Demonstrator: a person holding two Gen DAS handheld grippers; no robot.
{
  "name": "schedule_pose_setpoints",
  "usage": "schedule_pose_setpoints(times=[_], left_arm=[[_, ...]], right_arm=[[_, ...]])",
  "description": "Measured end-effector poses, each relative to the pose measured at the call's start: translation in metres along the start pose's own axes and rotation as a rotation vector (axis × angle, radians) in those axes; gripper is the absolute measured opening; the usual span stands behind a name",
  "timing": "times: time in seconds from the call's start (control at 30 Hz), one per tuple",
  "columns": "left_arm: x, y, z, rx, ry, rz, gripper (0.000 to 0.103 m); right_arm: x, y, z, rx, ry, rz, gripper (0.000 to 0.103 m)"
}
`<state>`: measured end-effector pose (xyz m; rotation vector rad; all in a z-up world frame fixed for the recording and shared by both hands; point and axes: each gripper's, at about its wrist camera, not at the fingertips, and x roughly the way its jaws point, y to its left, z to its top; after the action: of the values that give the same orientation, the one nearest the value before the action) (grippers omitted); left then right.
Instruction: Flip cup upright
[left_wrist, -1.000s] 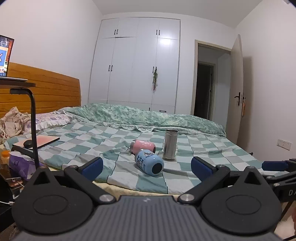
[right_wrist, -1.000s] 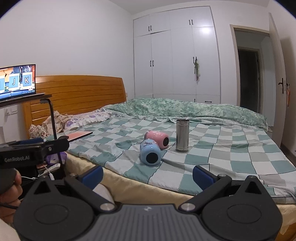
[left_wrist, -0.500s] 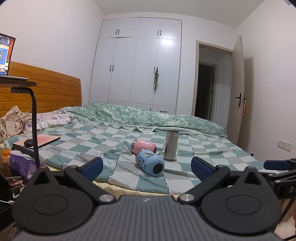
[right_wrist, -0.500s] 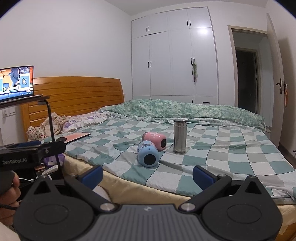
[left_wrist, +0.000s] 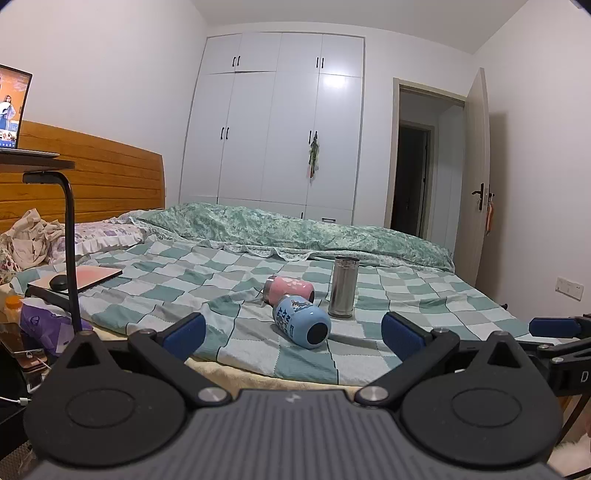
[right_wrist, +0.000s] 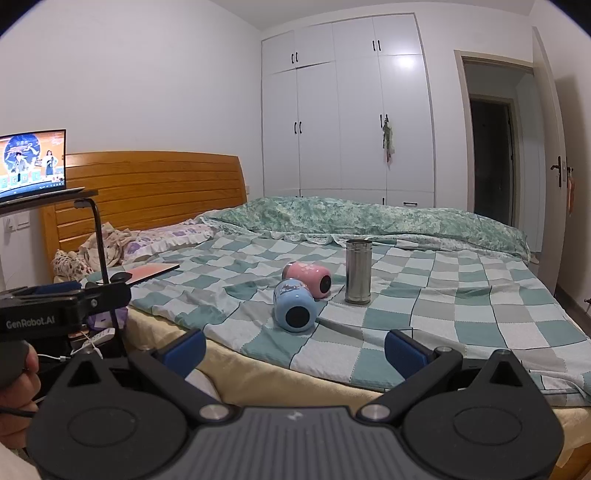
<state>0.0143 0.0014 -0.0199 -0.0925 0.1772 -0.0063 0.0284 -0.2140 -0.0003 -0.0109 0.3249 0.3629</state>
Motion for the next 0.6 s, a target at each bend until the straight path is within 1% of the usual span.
schedule_pose_setpoints(times=[0.6], left_arm=[[-0.0002,-0.0008,-0.0007,0.001,0.004,0.001,0.103]], right_arm=[[0.0009,0.0003,-0.0012,-0.001,0.004,0.009,0.103]])
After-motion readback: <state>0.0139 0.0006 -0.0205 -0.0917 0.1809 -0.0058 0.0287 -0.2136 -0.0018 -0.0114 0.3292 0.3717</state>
